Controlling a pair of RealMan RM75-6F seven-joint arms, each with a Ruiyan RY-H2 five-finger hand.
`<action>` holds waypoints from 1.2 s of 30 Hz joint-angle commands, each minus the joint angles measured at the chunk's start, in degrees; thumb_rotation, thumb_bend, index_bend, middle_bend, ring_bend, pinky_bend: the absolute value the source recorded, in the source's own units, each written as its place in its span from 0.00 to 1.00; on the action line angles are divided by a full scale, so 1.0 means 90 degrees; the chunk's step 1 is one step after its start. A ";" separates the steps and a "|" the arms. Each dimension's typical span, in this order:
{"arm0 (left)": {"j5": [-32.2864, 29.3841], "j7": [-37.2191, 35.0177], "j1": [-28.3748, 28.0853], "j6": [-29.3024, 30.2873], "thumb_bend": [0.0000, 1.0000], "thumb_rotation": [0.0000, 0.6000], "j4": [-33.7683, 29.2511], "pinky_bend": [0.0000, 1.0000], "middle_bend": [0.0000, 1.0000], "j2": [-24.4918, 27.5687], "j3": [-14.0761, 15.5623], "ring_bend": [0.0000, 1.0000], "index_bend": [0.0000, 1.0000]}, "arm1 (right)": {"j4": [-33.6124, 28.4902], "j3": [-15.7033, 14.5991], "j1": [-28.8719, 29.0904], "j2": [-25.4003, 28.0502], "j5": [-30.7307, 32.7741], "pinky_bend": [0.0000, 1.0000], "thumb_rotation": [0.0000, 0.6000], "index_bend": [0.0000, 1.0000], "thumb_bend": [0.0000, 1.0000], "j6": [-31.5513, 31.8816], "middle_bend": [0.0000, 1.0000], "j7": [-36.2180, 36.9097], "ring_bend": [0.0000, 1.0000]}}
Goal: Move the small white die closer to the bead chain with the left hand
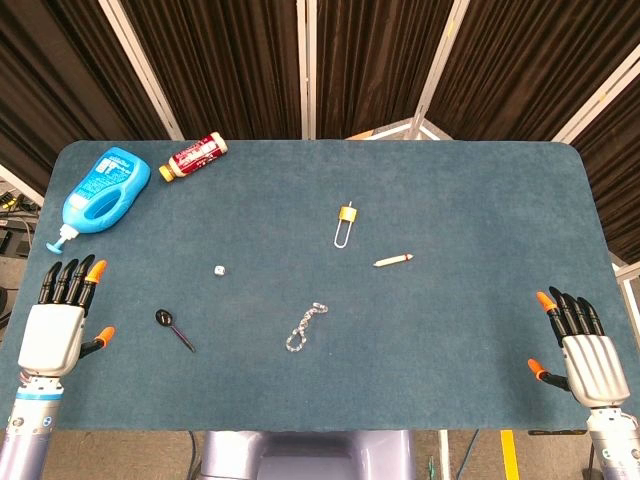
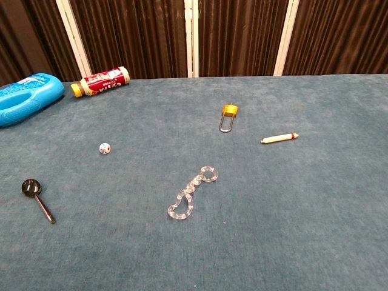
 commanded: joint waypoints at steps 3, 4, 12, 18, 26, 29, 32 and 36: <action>-0.0019 -0.0010 0.0007 -0.0040 0.15 1.00 -0.0003 0.00 0.00 0.0002 -0.0023 0.00 0.00 | -0.0007 0.0002 -0.0001 0.0009 0.0002 0.00 1.00 0.03 0.09 0.0004 0.00 0.0010 0.00; -0.0026 -0.0009 0.0006 -0.0052 0.15 1.00 0.0000 0.00 0.00 -0.0001 -0.0026 0.00 0.00 | -0.0011 0.0003 -0.0001 0.0011 0.0002 0.00 1.00 0.03 0.09 0.0005 0.00 0.0012 0.00; -0.0120 -0.0006 -0.0068 -0.0287 0.15 1.00 0.0079 0.00 0.00 -0.0041 -0.0073 0.00 0.01 | -0.0060 0.0043 -0.0004 0.0054 0.0053 0.00 1.00 0.03 0.09 0.0017 0.00 0.0026 0.00; -0.0386 0.0084 -0.0444 -0.0827 0.19 1.00 0.0168 0.00 0.00 -0.0133 -0.0353 0.00 0.15 | -0.0052 0.0135 0.0024 0.0105 0.0227 0.00 1.00 0.03 0.09 -0.0070 0.00 0.0155 0.00; -0.1260 0.0614 -0.1476 -0.2272 0.26 1.00 0.0534 0.00 0.00 -0.0330 -0.1013 0.00 0.26 | 0.0057 0.0231 0.0114 0.0080 0.0421 0.00 1.00 0.03 0.09 -0.0270 0.00 0.0230 0.00; -0.1738 0.0956 -0.1809 -0.2660 0.26 1.00 0.0720 0.00 0.00 -0.0514 -0.1239 0.00 0.27 | 0.0099 0.0255 0.0135 0.0080 0.0509 0.00 1.00 0.03 0.09 -0.0356 0.00 0.0270 0.00; -0.2473 0.1370 -0.2124 -0.3027 0.26 1.00 0.0844 0.00 0.00 -0.0795 -0.1468 0.00 0.27 | 0.0147 0.0264 0.0159 0.0061 0.0570 0.00 1.00 0.03 0.09 -0.0442 0.00 0.0301 0.00; -0.3465 0.2038 -0.2571 -0.3313 0.26 1.00 0.1123 0.00 0.00 -0.1254 -0.1686 0.00 0.29 | 0.0189 0.0242 0.0164 0.0056 0.0579 0.00 1.00 0.03 0.09 -0.0492 0.00 0.0322 0.00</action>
